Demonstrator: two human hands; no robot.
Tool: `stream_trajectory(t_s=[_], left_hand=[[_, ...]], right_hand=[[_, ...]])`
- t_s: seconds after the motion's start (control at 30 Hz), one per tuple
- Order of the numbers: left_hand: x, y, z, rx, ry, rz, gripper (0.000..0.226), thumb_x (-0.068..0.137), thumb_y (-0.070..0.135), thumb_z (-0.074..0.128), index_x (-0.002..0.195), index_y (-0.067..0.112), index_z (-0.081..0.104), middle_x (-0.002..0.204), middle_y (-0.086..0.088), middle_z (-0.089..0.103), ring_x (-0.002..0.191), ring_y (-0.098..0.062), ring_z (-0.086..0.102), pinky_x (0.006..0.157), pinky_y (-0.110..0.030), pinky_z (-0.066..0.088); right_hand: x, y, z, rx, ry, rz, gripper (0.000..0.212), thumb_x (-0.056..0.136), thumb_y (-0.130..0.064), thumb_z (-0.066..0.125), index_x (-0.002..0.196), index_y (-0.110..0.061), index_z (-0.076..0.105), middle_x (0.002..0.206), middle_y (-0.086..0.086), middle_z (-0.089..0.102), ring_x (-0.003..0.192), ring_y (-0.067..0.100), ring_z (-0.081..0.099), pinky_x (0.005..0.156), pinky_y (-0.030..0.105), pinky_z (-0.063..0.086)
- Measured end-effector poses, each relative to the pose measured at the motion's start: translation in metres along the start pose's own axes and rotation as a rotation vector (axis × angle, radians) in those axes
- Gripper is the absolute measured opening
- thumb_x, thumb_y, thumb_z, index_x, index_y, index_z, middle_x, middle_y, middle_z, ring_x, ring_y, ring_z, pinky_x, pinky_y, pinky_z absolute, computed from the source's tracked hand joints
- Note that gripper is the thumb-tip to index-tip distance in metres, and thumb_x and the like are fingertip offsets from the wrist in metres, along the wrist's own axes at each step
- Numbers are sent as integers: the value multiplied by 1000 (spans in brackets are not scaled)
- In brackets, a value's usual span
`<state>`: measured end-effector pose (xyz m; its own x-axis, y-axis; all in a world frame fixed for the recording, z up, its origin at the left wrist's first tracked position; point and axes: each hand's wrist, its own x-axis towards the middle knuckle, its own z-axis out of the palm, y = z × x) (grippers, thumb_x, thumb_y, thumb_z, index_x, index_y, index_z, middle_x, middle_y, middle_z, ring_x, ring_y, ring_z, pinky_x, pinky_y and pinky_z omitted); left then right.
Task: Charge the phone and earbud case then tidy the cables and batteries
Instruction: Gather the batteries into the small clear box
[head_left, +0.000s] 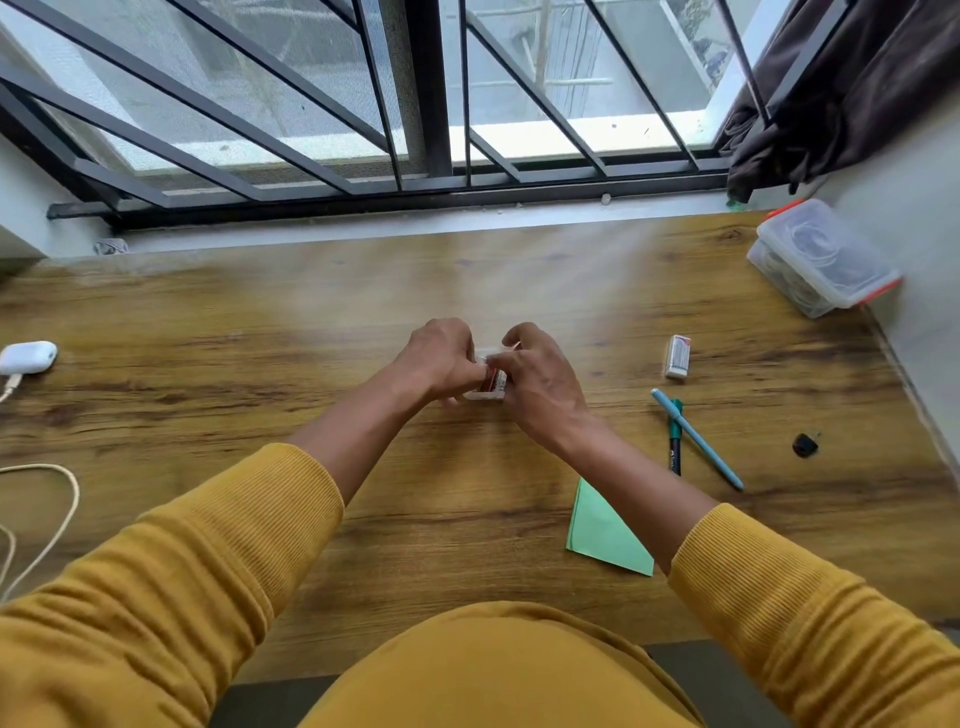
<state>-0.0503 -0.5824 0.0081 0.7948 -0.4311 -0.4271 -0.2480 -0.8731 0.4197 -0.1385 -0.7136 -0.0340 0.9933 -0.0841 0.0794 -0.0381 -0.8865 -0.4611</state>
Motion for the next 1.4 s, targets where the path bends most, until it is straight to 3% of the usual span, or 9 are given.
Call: stream_trajectory(t_s=[0.2, 0.37, 0.53, 0.73, 0.8, 0.93, 1.07, 1.2, 1.4], left_hand=[[5, -2, 1, 58, -11, 37, 24, 95, 20, 66, 83, -1, 72, 85, -18, 73, 74, -33, 74, 74, -46, 65], [6, -11, 7, 64, 104, 66, 19, 91, 30, 79, 91, 12, 80, 87, -8, 78, 76, -27, 75, 79, -41, 65], [-5, -16, 16, 1, 299, 94, 24, 81, 31, 91, 81, 16, 72, 80, -3, 71, 76, -23, 69, 70, -37, 61], [-4, -17, 21, -50, 258, 48, 51, 80, 24, 87, 123, 23, 59, 102, -5, 71, 93, -27, 69, 83, -43, 61], [-2, -18, 21, -231, 201, -56, 46, 76, 18, 88, 116, 22, 66, 103, -3, 72, 92, -25, 74, 83, -46, 64], [-2, -17, 18, -613, 92, -307, 36, 76, 4, 92, 99, 12, 66, 100, -8, 72, 73, -25, 79, 64, -45, 67], [-2, -18, 18, -608, 87, -301, 32, 74, 7, 92, 93, 12, 66, 95, -11, 75, 75, -26, 80, 61, -44, 67], [-4, -16, 19, -536, 112, -263, 25, 70, 7, 75, 92, 16, 69, 91, -7, 76, 75, -25, 79, 59, -45, 67], [-5, -16, 20, -519, 119, -248, 27, 71, 5, 77, 94, 15, 67, 96, -8, 74, 80, -27, 78, 58, -44, 66]], right_hand=[[8, -5, -10, -38, -98, -2, 33, 96, -1, 59, 119, -14, 80, 133, 11, 58, 120, 28, 53, 98, 37, 49], [6, -1, -4, 1, -31, 0, 14, 95, -8, 71, 107, -4, 78, 114, 11, 64, 104, 30, 61, 83, 36, 52], [4, -2, -9, 96, 5, 42, 27, 90, 3, 69, 116, -4, 70, 118, 13, 66, 102, 28, 64, 84, 36, 54], [6, 0, -6, 82, -13, 38, 27, 88, 3, 72, 114, -5, 71, 116, 12, 65, 100, 27, 65, 85, 42, 57], [7, 1, -6, 83, -20, 41, 26, 88, 0, 72, 113, -3, 74, 116, 13, 66, 101, 29, 65, 87, 42, 56], [9, 3, -4, 67, -39, 34, 24, 90, -1, 68, 111, -5, 78, 116, 12, 67, 103, 30, 66, 89, 42, 56], [3, 1, -9, -39, -67, -46, 25, 95, -4, 61, 109, -8, 81, 125, 10, 68, 114, 29, 64, 92, 42, 56], [-4, -1, -10, -118, -94, -72, 32, 92, 1, 58, 111, -9, 81, 147, 9, 61, 128, 30, 60, 100, 41, 55], [-14, 1, -6, -176, 12, -150, 25, 87, 6, 54, 91, 0, 78, 118, 14, 65, 74, 32, 65, 68, 41, 55]])
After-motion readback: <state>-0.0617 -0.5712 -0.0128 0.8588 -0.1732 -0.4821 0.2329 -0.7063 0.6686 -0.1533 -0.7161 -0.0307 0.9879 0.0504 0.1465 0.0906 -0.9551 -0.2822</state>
